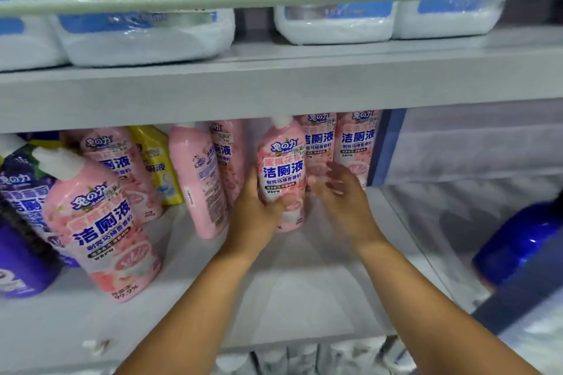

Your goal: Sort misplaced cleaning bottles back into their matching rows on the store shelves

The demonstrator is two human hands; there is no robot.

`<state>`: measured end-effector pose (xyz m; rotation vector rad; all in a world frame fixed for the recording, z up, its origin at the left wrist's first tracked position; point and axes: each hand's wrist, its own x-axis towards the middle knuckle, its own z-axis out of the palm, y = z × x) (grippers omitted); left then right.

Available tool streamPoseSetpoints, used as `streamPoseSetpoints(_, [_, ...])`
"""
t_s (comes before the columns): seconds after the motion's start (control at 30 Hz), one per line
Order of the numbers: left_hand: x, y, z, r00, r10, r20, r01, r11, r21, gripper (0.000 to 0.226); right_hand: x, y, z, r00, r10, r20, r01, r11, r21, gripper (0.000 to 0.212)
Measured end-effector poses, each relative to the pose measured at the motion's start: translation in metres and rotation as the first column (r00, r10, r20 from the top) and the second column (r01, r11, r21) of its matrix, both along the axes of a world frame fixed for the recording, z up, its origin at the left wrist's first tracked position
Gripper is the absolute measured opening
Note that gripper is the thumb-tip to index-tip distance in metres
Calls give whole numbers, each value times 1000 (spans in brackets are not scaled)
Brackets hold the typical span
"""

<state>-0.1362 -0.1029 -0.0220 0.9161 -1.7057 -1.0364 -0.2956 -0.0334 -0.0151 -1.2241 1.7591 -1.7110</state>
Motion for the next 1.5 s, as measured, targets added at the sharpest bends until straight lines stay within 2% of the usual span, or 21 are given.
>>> streamPoseSetpoints(0.07, [-4,-17,0,1000,-6,19,5,1000,13,64,-24,-1,-5,956,-291,-34,290,957,-25,45])
streamPoseSetpoints(0.13, [-10,-28,3,999,33,40,-34,999,26,65,-41,-4,-7,914,-384,-134,383,923,-32,44])
streamPoseSetpoints(0.2, [-17,-35,6,995,75,65,-77,997,26,69,-48,-11,-10,910,-378,-169,377,925,-44,46])
streamPoseSetpoints(0.33, [-30,-43,13,991,84,103,-87,996,23,70,-52,-25,-19,928,-361,-96,365,930,28,54])
streamPoseSetpoints(0.43, [-32,-56,8,981,113,160,-118,993,23,72,-58,-32,-24,912,-408,-47,411,906,100,61])
streamPoseSetpoints(0.53, [-31,-62,0,949,180,260,-175,984,-42,59,-64,-35,-32,903,-418,-104,428,898,104,60])
streamPoseSetpoints(0.63, [-33,-58,0,936,227,268,-222,974,-50,43,-58,-32,-26,889,-440,-126,455,879,143,62])
streamPoseSetpoints(0.77, [-36,-58,0,910,260,323,-246,966,-83,40,-56,-32,-27,883,-447,-146,464,876,128,67])
streamPoseSetpoints(0.9, [-29,-47,4,903,268,335,-245,963,-109,31,-57,-32,-31,888,-459,-19,458,882,112,60])
streamPoseSetpoints(0.97, [-13,-28,9,913,312,264,-273,946,-175,22,-46,-28,-29,858,-514,-8,514,857,45,44])
streamPoseSetpoints(1.0, [-1,-16,11,914,352,201,-311,928,-207,19,-36,-28,-27,859,-512,-27,511,859,-25,33])
streamPoseSetpoints(1.07, [26,10,18,861,506,40,-465,818,-337,20,-6,-29,-13,926,-372,-61,362,924,-125,18])
streamPoseSetpoints(1.1, [39,16,20,809,587,-35,-551,737,-391,28,11,-33,-6,960,-268,-78,253,955,-157,18])
streamPoseSetpoints(1.13, [49,17,22,759,645,-84,-623,683,-382,41,27,-42,-1,981,-168,-100,147,970,-194,19])
streamPoseSetpoints(1.17, [57,12,21,731,677,-90,-665,677,-315,56,44,-50,7,988,-101,-117,76,976,-203,19])
streamPoseSetpoints(1.23, [64,-4,23,776,623,-95,-630,764,-136,70,74,-72,16,993,0,-115,-21,985,-174,25])
streamPoseSetpoints(1.3, [68,-14,22,856,500,-127,-507,862,-21,53,99,-95,18,987,97,-126,-109,990,-89,31])
streamPoseSetpoints(1.33, [70,-16,19,867,485,-114,-488,873,-7,44,108,-106,17,980,127,-151,-135,990,-38,37])
streamPoseSetpoints(1.43, [79,-16,13,844,534,-50,-534,845,4,37,122,-130,21,978,127,-165,-122,992,40,60])
streamPoseSetpoints(1.5, [85,-17,7,833,551,-53,-553,833,-23,41,125,-139,24,990,57,-132,-50,997,55,61])
